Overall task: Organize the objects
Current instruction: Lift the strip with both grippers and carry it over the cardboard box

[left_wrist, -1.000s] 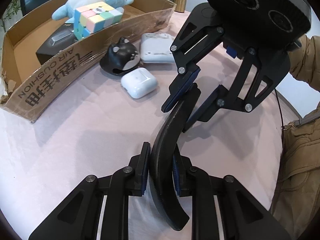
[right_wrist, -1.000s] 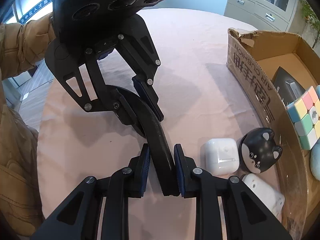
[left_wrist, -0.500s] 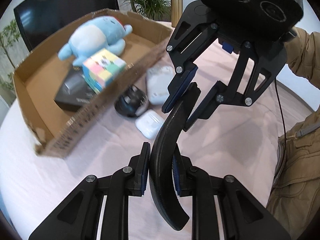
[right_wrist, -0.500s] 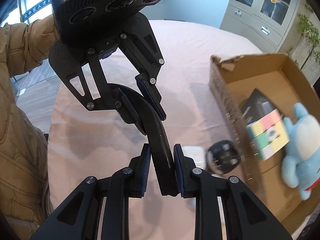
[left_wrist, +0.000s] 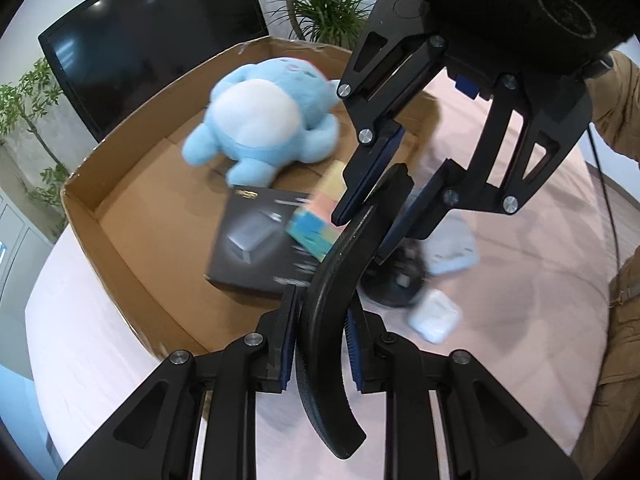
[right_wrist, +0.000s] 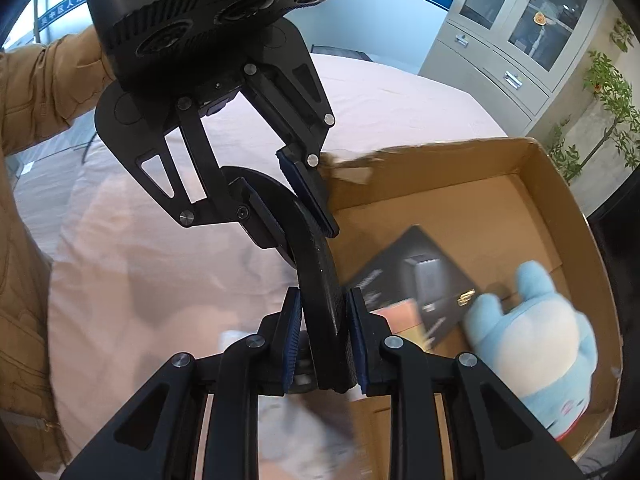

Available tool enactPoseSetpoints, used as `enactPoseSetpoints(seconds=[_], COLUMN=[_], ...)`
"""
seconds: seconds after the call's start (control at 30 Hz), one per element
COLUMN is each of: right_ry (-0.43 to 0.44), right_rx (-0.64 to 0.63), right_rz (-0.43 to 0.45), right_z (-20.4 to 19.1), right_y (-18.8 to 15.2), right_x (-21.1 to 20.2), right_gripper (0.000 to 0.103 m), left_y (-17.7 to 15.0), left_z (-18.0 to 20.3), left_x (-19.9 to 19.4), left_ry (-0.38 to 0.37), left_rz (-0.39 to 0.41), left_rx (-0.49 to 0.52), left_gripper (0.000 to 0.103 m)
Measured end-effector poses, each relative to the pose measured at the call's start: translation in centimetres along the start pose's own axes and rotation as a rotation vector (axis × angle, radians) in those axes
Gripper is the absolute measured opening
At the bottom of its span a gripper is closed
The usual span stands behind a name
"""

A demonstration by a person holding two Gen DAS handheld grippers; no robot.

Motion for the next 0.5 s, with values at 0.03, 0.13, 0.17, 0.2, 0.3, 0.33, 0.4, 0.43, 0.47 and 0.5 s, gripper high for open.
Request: enactPoseSetpoints(seconds=[0.03, 0.13, 0.17, 0.2, 0.3, 0.33, 0.4, 0.43, 0.47, 0.5], right_ry=[-0.003, 0.003, 0.006, 0.004, -0.015, -0.016, -0.019, -0.024, -0.036, -0.043], right_rx=[-0.002, 0.001, 0.003, 0.006, -0.005, -0.006, -0.013, -0.016, -0.022, -0.026], right_rz=[-0.004, -0.005, -0.002, 0.001, -0.012, -0.019, -0.034, -0.039, -0.044, -0.051], right_z=[0.7, 2.6, 3.2, 3.8, 5.0, 5.3, 6.0, 6.3, 6.6, 7.0], right_y=[0.0, 0.2, 0.3, 0.5, 0.8, 0.8, 1.0, 1.1, 1.3, 1.4], right_x=[0.4, 1.4, 1.6, 1.8, 2.5, 2.7, 3.1, 3.2, 3.3, 3.5], right_gripper=[0.020, 0.020, 0.020, 0.020, 0.020, 0.020, 0.020, 0.020, 0.020, 0.020], left_y=[0.3, 0.9, 1.1, 1.3, 1.5, 1.6, 1.8, 1.9, 2.0, 2.0], left_z=[-0.7, -2.8, -3.5, -4.3, -5.7, -6.0, -6.8, -7.2, -7.8, -8.4], left_x=[0.3, 1.5, 1.9, 2.2, 2.7, 2.9, 3.2, 3.2, 3.3, 3.5], left_ry=[0.000, 0.000, -0.005, -0.008, -0.011, -0.012, -0.013, -0.014, -0.015, -0.015], left_rz=[-0.002, -0.010, -0.008, -0.005, 0.001, 0.000, 0.001, 0.006, 0.014, 0.015], left_rx=[-0.002, -0.006, -0.011, -0.020, -0.032, -0.031, -0.032, -0.038, -0.047, -0.055], left_gripper=[0.020, 0.022, 0.022, 0.023, 0.023, 0.023, 0.023, 0.023, 0.023, 0.023])
Point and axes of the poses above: each gripper's, at about its wrist camera, not at the fingertips, and x roughly the way its jaws point, z to its right, y to its top, the point moved 3 cm from there along x, roughly the way its jaws point, and after that the axes turned 7 degrees about -y, right-handed, at the moved point
